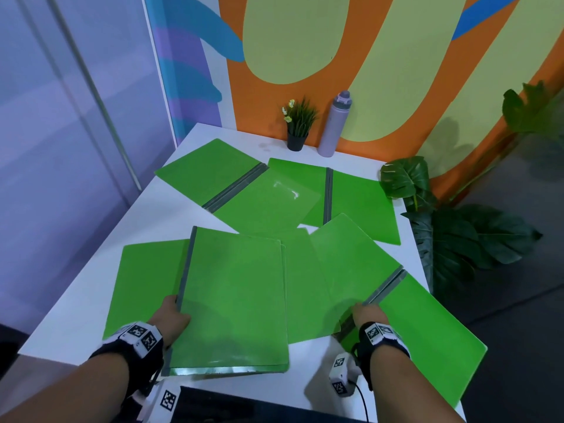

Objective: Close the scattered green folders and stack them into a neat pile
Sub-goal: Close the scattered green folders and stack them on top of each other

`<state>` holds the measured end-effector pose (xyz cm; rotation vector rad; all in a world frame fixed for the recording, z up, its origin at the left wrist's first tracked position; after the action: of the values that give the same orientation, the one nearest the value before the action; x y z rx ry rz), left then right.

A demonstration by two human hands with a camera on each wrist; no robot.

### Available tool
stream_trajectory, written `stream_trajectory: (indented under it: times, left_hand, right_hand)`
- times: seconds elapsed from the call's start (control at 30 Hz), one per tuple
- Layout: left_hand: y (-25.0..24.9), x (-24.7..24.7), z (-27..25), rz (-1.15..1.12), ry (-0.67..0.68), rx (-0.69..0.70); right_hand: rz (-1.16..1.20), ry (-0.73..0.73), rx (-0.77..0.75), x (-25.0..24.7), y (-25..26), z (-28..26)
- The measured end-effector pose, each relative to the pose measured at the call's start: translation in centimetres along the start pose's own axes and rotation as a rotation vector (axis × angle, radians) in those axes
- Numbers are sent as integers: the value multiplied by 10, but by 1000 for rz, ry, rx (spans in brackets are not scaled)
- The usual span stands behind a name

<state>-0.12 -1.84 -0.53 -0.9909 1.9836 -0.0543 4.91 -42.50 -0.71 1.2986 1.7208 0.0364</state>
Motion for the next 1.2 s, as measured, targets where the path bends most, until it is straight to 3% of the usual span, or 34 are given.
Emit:
stream_trajectory:
  times: [0.27,0.4,0.5,0.63,0.8,0.87,0.97,1.07,1.2]
  left_hand:
    - [-1,4,-3,34,16,6]
    - [-1,4,-4,13,17,12]
    - [2,2,-2,-44,13,11]
    - [-2,-6,2,-122,-4,18]
    - [-11,-6,3,-232,29,-13]
    - [-12,-2,5,-288,77,-34]
    - [-19,0,3,-385,130,-47]
    - [-27,1,-4,-506,209,-54]
    - [-28,5,-9,-593,305,-83]
  right_hand:
    - [63,14,63,18,-2,11]
    - [112,109,54,17,-1,16]
    - [146,0,16,7,14,8]
    - [266,-381,-226,-33,57,-12]
    - [254,-479,-677,-64,112,-52]
    - [176,-453,-858,-57,126,-74]
    - [-178,-340,-1021,-23,135,-105]
    - [-408,-80,-1028,28,118,-123]
    - [-450,321,-1066,89,81,-142]
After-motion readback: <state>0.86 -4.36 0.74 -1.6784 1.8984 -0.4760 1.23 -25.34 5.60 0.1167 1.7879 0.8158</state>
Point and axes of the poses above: each hand's wrist, its own z-axis towards the middle knuckle, its own x-axis out of the palm, y = z × x, the point moved 2 cm from there along z, towards the middle knuckle, and after that the axes turned 15 degrees about z, right-handed, at the moved point
